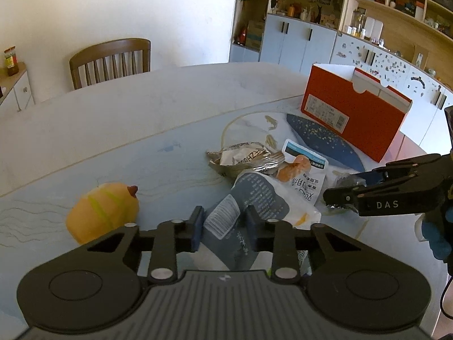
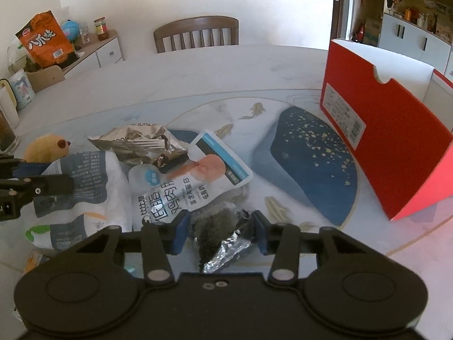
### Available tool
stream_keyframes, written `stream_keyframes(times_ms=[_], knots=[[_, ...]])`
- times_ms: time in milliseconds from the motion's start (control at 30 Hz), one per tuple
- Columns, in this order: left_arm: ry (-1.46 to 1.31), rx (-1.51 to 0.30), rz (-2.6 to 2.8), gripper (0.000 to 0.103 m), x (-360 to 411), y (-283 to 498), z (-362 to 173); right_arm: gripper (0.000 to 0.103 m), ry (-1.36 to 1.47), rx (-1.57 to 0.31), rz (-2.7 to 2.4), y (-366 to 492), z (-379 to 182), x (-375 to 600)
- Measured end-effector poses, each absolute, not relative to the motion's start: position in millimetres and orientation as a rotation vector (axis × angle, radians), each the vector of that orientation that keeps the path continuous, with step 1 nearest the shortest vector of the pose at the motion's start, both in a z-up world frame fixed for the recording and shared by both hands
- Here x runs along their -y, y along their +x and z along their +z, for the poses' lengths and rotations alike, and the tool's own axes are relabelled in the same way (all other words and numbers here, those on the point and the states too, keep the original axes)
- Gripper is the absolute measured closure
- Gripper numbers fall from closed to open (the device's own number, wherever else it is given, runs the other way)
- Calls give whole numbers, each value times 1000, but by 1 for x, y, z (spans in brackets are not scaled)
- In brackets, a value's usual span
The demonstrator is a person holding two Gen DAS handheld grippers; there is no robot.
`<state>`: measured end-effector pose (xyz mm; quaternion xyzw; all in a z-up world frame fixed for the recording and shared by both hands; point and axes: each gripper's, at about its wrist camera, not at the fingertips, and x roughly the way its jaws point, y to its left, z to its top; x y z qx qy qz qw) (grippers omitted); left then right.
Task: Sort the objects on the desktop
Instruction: 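Grasp the dark seaweed bag with the right tool while the left tool grasps the white-and-blue bag, then carry the seaweed bag and white-and-blue bag over the red shoebox with both tools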
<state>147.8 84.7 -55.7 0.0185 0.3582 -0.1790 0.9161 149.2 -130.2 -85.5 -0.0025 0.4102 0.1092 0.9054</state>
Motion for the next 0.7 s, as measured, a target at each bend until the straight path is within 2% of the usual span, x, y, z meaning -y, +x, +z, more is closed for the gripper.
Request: stream_keyframes(times_ms=[300, 700], knots=[[-17, -736, -358, 89, -81, 140, -47, 62, -7, -830, 210, 144, -74, 144], [-69, -701, -341, 92, -73, 127, -23, 64, -2, -798, 219, 132, -50, 161]])
